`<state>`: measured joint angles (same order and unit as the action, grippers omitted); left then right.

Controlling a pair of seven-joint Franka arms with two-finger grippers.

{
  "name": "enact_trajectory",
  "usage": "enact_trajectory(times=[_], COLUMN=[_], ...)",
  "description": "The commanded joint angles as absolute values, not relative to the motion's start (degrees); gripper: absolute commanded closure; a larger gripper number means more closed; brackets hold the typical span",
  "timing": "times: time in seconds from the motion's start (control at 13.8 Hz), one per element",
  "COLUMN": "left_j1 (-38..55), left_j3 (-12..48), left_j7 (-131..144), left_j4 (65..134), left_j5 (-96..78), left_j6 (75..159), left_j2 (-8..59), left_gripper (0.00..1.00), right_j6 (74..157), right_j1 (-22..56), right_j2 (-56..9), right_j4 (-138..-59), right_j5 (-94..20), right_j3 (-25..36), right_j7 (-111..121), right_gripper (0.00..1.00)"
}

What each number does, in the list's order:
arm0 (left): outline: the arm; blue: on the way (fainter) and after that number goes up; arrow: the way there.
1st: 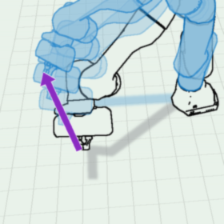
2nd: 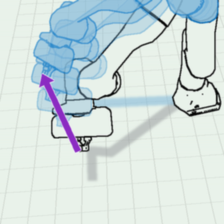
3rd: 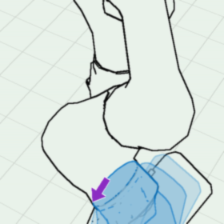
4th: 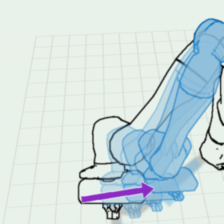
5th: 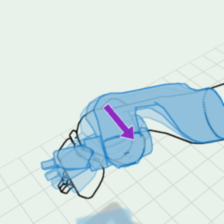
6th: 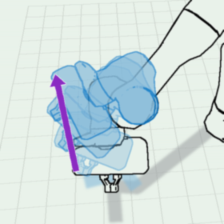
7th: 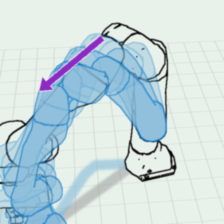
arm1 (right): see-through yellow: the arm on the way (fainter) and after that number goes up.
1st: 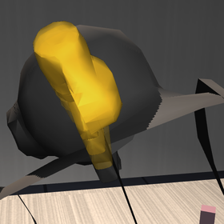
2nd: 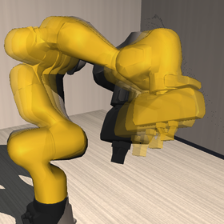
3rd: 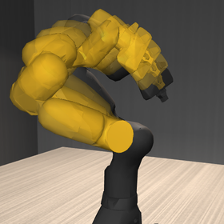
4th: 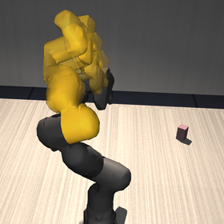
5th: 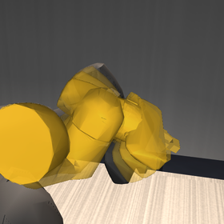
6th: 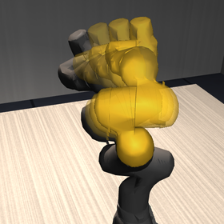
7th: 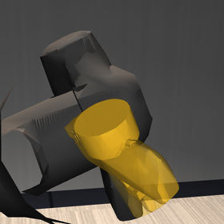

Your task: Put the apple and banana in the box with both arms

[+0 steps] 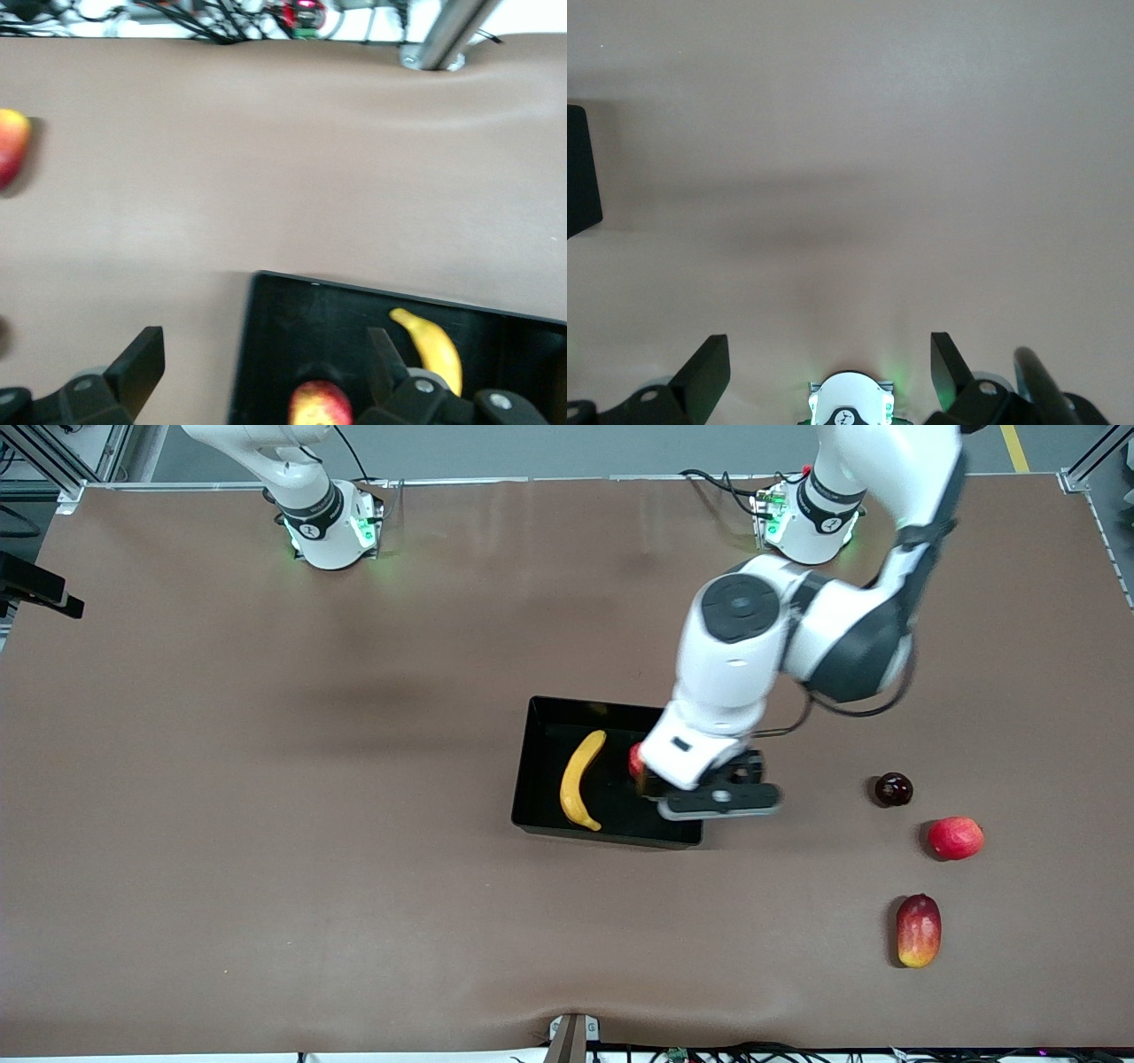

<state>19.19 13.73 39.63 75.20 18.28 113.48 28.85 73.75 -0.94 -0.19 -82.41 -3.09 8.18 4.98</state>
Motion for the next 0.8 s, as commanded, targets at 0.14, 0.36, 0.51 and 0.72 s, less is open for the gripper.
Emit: enact_trajectory(times=[0.14, 0.36, 0.51, 0.72], left_j1=[12.84, 10.46, 8.45, 6.25], left_j3=[13.97, 13.98, 13.97, 13.97], left_j7=[38.50, 35.52, 32.63, 27.25], left_j4=[77.43, 77.34, 77.34, 77.34], left_j5=[15.22, 13.01, 12.75, 12.66], left_j6=[109.79, 105.84, 101.71, 96.08], left_j2=[23.21, 20.84, 18.73, 15.39], left_gripper=[0.00, 0.00, 0.00, 0.00], right_j6=[73.74, 73.74, 73.57, 73.39], right_j1=[0.18, 0.18, 0.35, 0.27], right_j2=[1.41, 1.41, 1.41, 1.23], right_j4=[-84.02, -84.02, -84.02, -84.02], right_j5=[-3.16, -3.16, -3.16, -3.16], right_j3=[9.23, 9.40, 9.49, 9.67], right_j7=[5.45, 5.45, 5.45, 5.45], right_gripper=[0.00, 0.00, 0.00, 0.00])
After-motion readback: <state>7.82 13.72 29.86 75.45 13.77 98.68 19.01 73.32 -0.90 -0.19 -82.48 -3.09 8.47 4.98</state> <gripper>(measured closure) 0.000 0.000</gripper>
